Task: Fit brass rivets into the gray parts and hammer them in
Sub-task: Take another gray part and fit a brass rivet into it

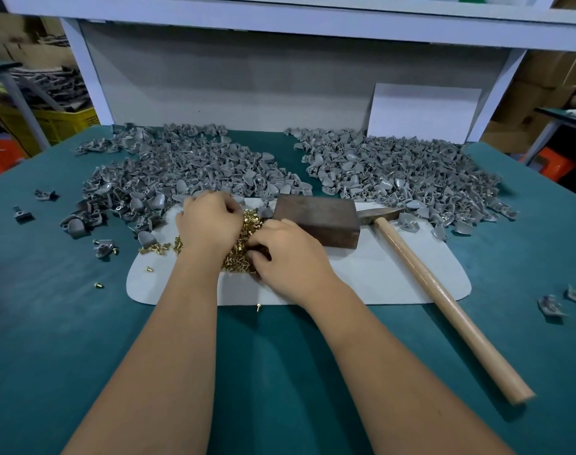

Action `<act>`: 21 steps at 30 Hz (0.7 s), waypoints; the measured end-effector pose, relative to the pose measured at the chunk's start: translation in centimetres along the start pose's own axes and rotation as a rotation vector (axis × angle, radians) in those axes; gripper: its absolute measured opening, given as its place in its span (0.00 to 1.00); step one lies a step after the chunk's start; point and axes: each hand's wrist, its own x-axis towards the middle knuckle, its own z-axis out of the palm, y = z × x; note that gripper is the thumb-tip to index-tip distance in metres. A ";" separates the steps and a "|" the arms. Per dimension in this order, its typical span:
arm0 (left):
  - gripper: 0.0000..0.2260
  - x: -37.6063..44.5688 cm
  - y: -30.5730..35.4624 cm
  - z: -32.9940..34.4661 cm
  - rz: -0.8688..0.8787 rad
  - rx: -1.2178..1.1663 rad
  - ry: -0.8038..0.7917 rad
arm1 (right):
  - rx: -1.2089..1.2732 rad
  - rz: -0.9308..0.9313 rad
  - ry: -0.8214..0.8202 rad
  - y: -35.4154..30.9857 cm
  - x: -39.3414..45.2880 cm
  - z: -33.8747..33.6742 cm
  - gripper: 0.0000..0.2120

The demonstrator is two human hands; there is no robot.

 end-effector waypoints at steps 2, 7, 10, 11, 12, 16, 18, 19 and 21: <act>0.09 -0.2 0.2 -0.1 -0.020 -0.023 0.016 | 0.037 0.014 0.002 -0.1 0.1 -0.1 0.07; 0.09 -0.5 0.6 -0.2 -0.051 -0.112 0.051 | 0.049 0.021 0.004 -0.3 0.0 0.0 0.06; 0.08 -0.6 0.9 -0.3 -0.038 -0.143 0.091 | 0.154 0.051 0.085 -0.1 0.0 -0.2 0.05; 0.08 -0.6 1.0 -0.4 -0.025 -0.165 0.119 | 0.195 0.070 0.119 0.0 0.0 -0.3 0.05; 0.07 -0.7 1.3 -0.4 -0.005 -0.196 0.146 | 0.230 0.088 0.146 0.2 0.1 -0.4 0.06; 0.10 -1.0 2.8 -0.3 0.054 -0.471 0.157 | 0.243 0.109 0.269 0.6 0.2 -0.7 0.10; 0.14 -1.2 3.7 -0.1 0.068 -0.560 0.112 | 0.212 0.148 0.456 1.0 0.2 -1.2 0.11; 0.15 -1.3 4.2 0.1 0.077 -0.587 0.078 | 0.190 0.192 0.554 1.3 0.2 -1.6 0.11; 0.13 -1.6 4.9 0.4 0.069 -0.665 -0.001 | 0.142 0.303 0.694 2.2 0.2 -2.3 0.11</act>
